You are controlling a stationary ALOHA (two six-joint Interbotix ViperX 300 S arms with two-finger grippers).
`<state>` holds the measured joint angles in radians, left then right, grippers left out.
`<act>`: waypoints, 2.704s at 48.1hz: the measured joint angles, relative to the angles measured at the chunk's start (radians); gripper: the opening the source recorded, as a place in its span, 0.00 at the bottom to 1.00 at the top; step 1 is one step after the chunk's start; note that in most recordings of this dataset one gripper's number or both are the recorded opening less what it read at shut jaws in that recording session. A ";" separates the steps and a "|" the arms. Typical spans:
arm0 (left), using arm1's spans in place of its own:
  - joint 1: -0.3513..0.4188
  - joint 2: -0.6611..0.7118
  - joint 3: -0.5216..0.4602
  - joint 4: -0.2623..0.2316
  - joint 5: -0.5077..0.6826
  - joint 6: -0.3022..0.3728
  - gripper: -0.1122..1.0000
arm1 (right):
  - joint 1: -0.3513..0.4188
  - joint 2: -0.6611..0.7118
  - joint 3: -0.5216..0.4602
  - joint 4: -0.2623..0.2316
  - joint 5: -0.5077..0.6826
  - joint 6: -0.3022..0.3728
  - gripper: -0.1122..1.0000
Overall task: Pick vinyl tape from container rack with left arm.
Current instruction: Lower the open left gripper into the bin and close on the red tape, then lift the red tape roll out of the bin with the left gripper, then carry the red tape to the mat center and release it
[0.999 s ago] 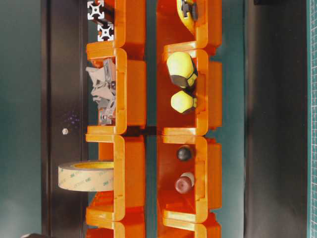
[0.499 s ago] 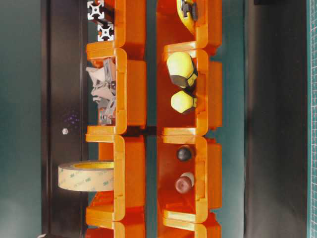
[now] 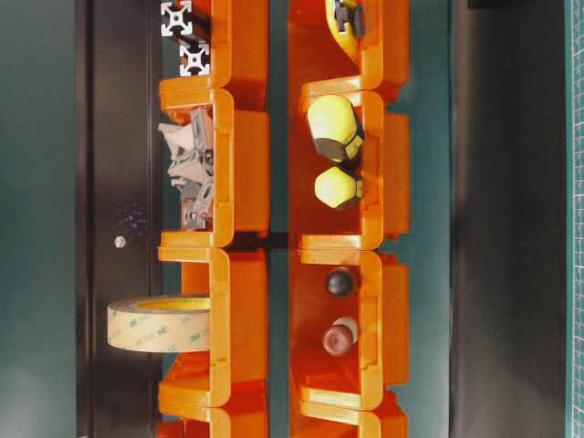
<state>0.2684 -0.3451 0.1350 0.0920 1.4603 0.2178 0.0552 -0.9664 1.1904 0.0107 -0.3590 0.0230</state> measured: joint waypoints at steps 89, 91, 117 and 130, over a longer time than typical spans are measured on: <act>-0.572 0.330 0.143 -0.002 -0.591 -0.241 0.27 | 0.002 -0.071 -0.009 0.000 0.038 0.000 0.11; -0.563 0.345 0.149 -0.002 -0.595 -0.241 0.27 | 0.002 -0.071 -0.009 0.000 0.037 0.000 0.11; -0.520 0.397 0.186 -0.003 -0.670 -0.239 0.27 | 0.002 -0.071 -0.009 -0.002 0.037 0.000 0.11; -0.520 0.405 0.189 -0.002 -0.683 -0.239 0.32 | 0.002 -0.067 -0.009 -0.002 0.037 0.000 0.11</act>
<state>-0.2516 0.0598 0.3237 0.0905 0.7777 -0.0215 0.0568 -1.0339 1.1812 0.0092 -0.3221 0.0230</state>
